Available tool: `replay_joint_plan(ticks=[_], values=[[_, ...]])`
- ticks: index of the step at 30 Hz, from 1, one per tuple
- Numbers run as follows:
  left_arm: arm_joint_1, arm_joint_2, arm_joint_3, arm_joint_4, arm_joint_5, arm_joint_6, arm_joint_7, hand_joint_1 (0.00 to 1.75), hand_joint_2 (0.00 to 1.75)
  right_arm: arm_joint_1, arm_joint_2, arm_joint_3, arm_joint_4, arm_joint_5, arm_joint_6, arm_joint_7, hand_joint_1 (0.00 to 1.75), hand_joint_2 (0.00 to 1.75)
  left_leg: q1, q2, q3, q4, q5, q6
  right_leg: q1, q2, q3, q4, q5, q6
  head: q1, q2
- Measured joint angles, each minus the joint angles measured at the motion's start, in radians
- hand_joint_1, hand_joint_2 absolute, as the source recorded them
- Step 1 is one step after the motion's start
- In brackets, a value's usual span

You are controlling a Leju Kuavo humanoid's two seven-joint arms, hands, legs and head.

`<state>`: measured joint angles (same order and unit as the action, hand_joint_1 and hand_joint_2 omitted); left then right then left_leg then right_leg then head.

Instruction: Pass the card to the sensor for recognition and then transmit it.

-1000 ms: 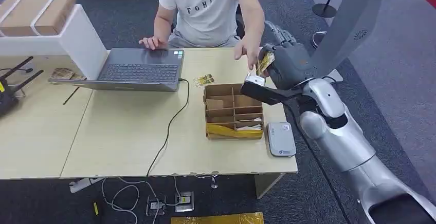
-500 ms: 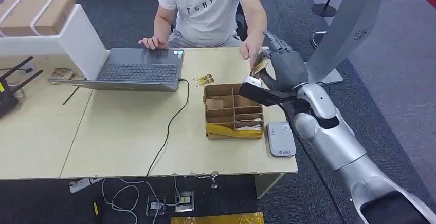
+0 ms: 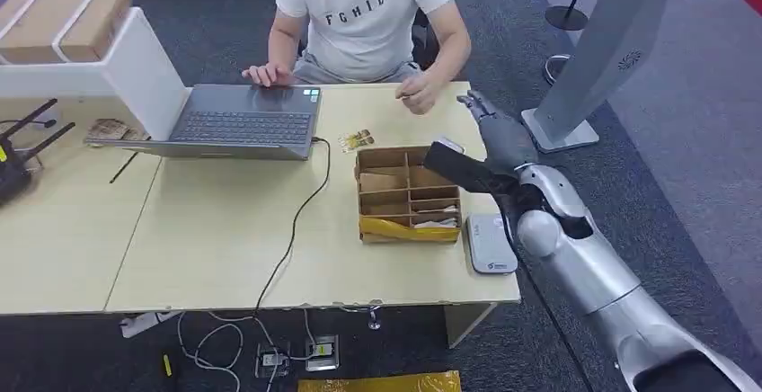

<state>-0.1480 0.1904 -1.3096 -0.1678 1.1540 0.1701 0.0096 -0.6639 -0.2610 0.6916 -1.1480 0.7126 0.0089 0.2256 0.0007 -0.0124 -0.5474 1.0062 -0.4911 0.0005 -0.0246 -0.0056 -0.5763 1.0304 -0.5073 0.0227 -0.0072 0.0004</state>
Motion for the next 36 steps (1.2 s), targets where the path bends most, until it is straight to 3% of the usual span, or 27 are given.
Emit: replay_joint_plan(ticks=[6,13,24,36], values=[[0.002,0.0,0.0,0.0,-0.011,0.002,0.003,0.0,0.0,0.072,-0.079,-0.015,-0.181,-0.012,0.104,0.086,0.0,1.75,0.0,0.002,0.0,0.0,0.0,0.0,0.0,0.002,0.0,0.0,0.0,0.0,0.0,0.0],[0.002,-0.002,0.0,0.0,-0.002,0.012,0.003,0.0,0.0,0.114,-0.122,-0.015,-0.33,0.03,0.114,0.115,0.0,1.75,0.0,0.004,0.0,0.0,-0.001,0.0,0.0,0.002,0.0,0.0,0.0,0.0,0.0,0.0],[0.001,-0.006,0.0,0.0,0.0,0.023,0.011,0.0,0.0,0.226,-0.111,0.019,-0.367,0.172,-0.001,0.114,0.0,1.75,0.001,0.004,0.0,-0.001,-0.001,-0.001,0.001,0.002,0.0,0.0,0.0,0.0,0.0,0.0],[-0.002,-0.006,0.0,0.0,-0.007,0.022,0.011,0.0,0.0,0.248,-0.071,0.042,-0.296,0.203,-0.033,0.114,0.0,1.75,0.001,0.004,0.0,-0.001,-0.001,-0.001,0.001,0.002,0.0,0.0,0.0,0.0,0.0,0.0]])
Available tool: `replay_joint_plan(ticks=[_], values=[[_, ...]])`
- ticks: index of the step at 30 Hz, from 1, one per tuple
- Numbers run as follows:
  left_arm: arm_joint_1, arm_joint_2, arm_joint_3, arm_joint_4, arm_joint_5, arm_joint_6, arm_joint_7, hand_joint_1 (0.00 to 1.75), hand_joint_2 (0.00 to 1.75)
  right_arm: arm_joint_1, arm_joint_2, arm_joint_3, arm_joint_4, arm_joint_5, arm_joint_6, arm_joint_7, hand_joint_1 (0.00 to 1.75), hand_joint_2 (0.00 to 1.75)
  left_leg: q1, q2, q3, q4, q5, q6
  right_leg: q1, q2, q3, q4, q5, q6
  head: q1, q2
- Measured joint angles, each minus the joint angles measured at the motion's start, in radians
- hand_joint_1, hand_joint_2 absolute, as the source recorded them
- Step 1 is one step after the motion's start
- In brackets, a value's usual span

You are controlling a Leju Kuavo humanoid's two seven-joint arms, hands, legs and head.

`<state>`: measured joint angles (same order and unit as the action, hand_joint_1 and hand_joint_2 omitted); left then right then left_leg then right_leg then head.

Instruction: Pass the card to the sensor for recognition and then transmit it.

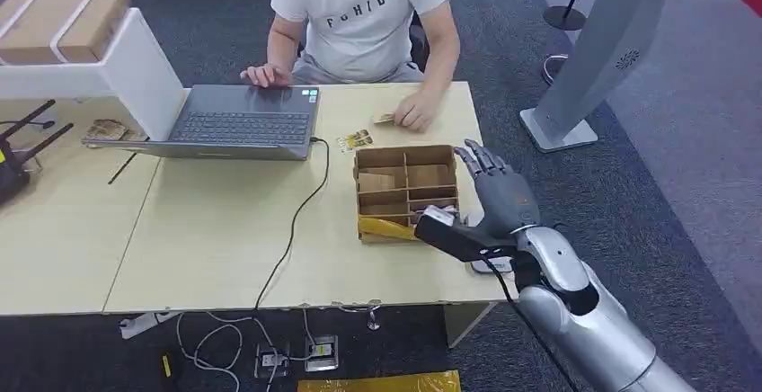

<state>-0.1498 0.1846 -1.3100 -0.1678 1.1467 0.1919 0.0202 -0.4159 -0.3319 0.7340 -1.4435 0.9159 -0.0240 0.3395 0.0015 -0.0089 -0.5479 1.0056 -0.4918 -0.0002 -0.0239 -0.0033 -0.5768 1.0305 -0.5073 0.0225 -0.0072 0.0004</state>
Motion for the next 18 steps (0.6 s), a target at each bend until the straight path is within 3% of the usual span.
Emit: replay_joint_plan(ticks=[13,18], values=[[-0.001,0.0,0.0,0.0,-0.005,-0.003,0.0,0.0,0.0,-0.001,0.038,0.009,0.066,0.005,-0.006,-0.005,0.0,1.75,0.0,0.0,0.0,0.0,0.0,0.0,0.0,0.0,0.0,0.0,0.0,0.0,0.0,0.0],[-0.002,0.0,0.0,0.0,0.019,-0.006,-0.004,0.0,0.0,-0.007,0.07,0.013,0.137,0.006,-0.048,-0.028,0.0,1.75,0.0,0.0,0.0,0.0,0.0,0.0,0.0,0.0,0.0,0.0,0.0,0.0,0.0,0.0]])
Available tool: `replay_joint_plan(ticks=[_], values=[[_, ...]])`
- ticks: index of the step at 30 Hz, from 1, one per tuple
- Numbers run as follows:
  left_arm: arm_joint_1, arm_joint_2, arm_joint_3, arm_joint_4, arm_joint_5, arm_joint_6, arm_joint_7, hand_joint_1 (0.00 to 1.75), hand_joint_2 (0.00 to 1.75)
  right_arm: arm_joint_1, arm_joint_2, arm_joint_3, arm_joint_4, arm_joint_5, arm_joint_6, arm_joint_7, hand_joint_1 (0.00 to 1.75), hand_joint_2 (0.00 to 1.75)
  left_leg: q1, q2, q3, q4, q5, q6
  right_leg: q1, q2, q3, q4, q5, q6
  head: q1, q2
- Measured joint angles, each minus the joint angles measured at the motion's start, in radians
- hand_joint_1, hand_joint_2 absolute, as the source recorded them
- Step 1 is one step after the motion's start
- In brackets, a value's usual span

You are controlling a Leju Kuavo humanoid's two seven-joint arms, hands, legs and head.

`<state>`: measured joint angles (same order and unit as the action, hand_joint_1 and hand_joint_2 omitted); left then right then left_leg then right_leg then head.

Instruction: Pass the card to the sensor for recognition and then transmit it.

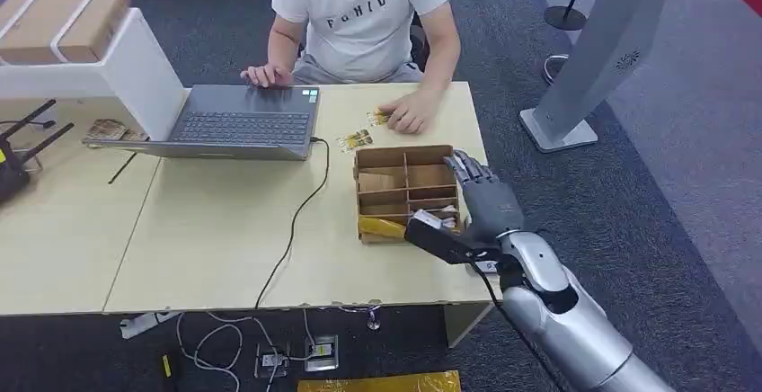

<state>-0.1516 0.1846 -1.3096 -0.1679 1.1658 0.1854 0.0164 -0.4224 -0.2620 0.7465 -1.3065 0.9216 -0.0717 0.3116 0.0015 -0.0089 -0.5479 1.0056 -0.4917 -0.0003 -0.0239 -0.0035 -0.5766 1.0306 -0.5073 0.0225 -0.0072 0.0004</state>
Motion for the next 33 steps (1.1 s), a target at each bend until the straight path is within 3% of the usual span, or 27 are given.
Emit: replay_joint_plan(ticks=[9,15,33], values=[[0.0,0.0,0.004,0.0,0.074,-0.018,-0.011,0.0,0.0,-0.018,0.039,0.008,0.098,0.052,-0.039,0.0,0.0,1.75,0.0,0.0,0.0,0.0,0.0,0.0,0.0,0.0,0.0,0.0,0.0,0.0,0.0,0.0],[0.0,0.001,0.005,0.0,0.067,-0.023,-0.023,0.0,0.0,-0.03,0.07,0.01,0.18,0.077,-0.085,-0.008,0.0,1.75,0.0,0.0,0.0,0.0,0.0,0.0,0.0,0.0,0.0,0.0,0.0,0.0,0.0,0.0],[0.0,0.001,0.005,0.0,0.054,-0.028,-0.023,0.0,0.0,-0.05,0.114,0.009,0.287,0.118,-0.097,-0.008,0.0,1.75,0.0,0.0,0.0,0.0,0.0,0.0,0.0,0.0,0.0,0.0,0.0,0.0,0.0,0.0]])
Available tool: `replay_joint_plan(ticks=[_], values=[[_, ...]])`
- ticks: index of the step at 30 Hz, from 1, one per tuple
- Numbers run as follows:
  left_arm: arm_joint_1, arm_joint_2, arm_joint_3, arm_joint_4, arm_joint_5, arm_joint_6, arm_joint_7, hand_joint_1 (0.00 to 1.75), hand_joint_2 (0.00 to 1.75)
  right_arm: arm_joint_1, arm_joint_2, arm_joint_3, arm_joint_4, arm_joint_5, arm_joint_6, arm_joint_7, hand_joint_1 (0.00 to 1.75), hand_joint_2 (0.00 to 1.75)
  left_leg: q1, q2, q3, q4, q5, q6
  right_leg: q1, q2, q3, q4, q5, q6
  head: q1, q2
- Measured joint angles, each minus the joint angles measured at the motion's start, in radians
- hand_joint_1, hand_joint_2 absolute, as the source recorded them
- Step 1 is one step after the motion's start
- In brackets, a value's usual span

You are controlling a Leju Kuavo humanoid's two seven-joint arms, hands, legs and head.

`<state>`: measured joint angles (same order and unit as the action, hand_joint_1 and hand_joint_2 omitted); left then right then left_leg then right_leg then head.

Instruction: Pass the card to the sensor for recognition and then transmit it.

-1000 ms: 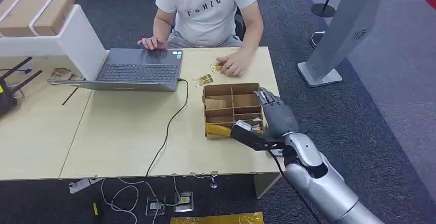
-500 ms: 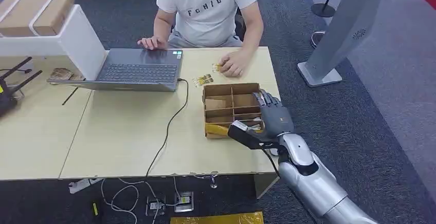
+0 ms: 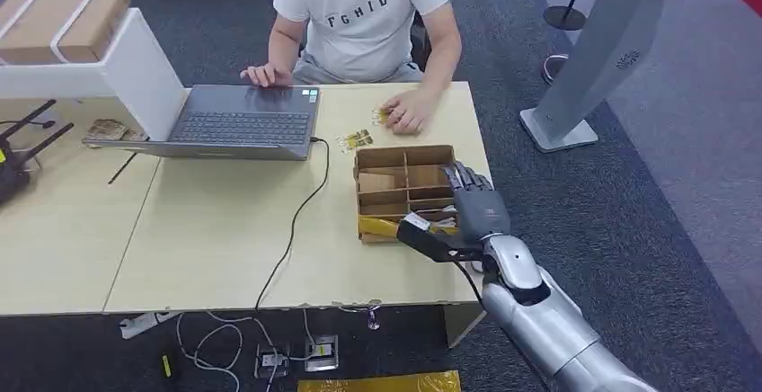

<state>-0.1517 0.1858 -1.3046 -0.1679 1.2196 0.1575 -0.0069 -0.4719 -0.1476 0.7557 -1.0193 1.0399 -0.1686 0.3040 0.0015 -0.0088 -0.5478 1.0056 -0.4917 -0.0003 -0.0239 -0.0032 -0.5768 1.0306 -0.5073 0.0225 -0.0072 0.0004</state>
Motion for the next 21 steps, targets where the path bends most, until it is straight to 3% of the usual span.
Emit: replay_joint_plan(ticks=[2,10,11,12,13,14,21], values=[[0.0,0.0,0.0,0.0,-0.005,0.0,0.0,0.0,0.0,0.0,0.002,0.0,0.007,0.0,0.001,0.0,0.4,1.75,0.0,0.0,0.0,0.0,0.0,0.0,0.0,0.0,0.0,0.0,0.0,0.0,0.0,0.0],[-0.005,0.0,0.0,0.0,-0.014,-0.006,0.0,0.0,0.0,-0.001,0.012,-0.005,0.029,-0.002,0.005,-0.018,0.4,1.75,0.0,0.0,0.0,0.0,0.0,0.0,0.0,0.0,0.0,0.0,0.0,0.0,0.0,0.0],[-0.005,0.0,0.0,0.0,-0.014,-0.006,0.0,0.0,0.0,-0.001,0.013,-0.005,0.031,-0.002,0.005,-0.018,0.52,1.75,0.0,0.0,0.0,0.0,0.0,0.0,0.0,0.0,0.0,0.0,0.0,0.0,0.0,0.0],[-0.005,0.0,0.0,0.0,-0.015,-0.006,0.0,0.0,0.0,-0.001,0.014,-0.005,0.035,-0.002,0.005,-0.018,0.96,1.75,0.0,0.0,0.0,0.0,0.0,0.0,0.0,0.0,0.0,0.0,0.0,0.0,0.0,0.0],[-0.005,0.0,0.0,0.0,-0.015,-0.006,0.0,0.0,0.0,-0.001,0.014,-0.005,0.037,-0.002,0.005,-0.018,1.62,1.75,0.0,0.0,0.0,0.0,0.0,0.0,0.0,0.0,0.0,0.0,0.0,0.0,0.0,0.0],[-0.006,0.0,0.0,0.0,-0.015,-0.006,0.0,0.0,0.0,-0.001,0.016,-0.005,0.04,-0.003,0.005,-0.019,1.75,1.75,0.0,0.0,0.0,0.0,0.0,0.0,0.0,0.0,0.0,0.0,0.0,0.0,0.0,0.0],[-0.007,0.0,0.0,0.0,-0.017,-0.008,0.0,0.0,0.0,0.001,0.034,-0.005,0.055,-0.032,0.013,-0.058,1.75,1.75,0.0,0.0,0.0,0.0,0.0,0.0,0.0,0.0,0.0,0.0,0.0,0.0,0.001,0.0]])
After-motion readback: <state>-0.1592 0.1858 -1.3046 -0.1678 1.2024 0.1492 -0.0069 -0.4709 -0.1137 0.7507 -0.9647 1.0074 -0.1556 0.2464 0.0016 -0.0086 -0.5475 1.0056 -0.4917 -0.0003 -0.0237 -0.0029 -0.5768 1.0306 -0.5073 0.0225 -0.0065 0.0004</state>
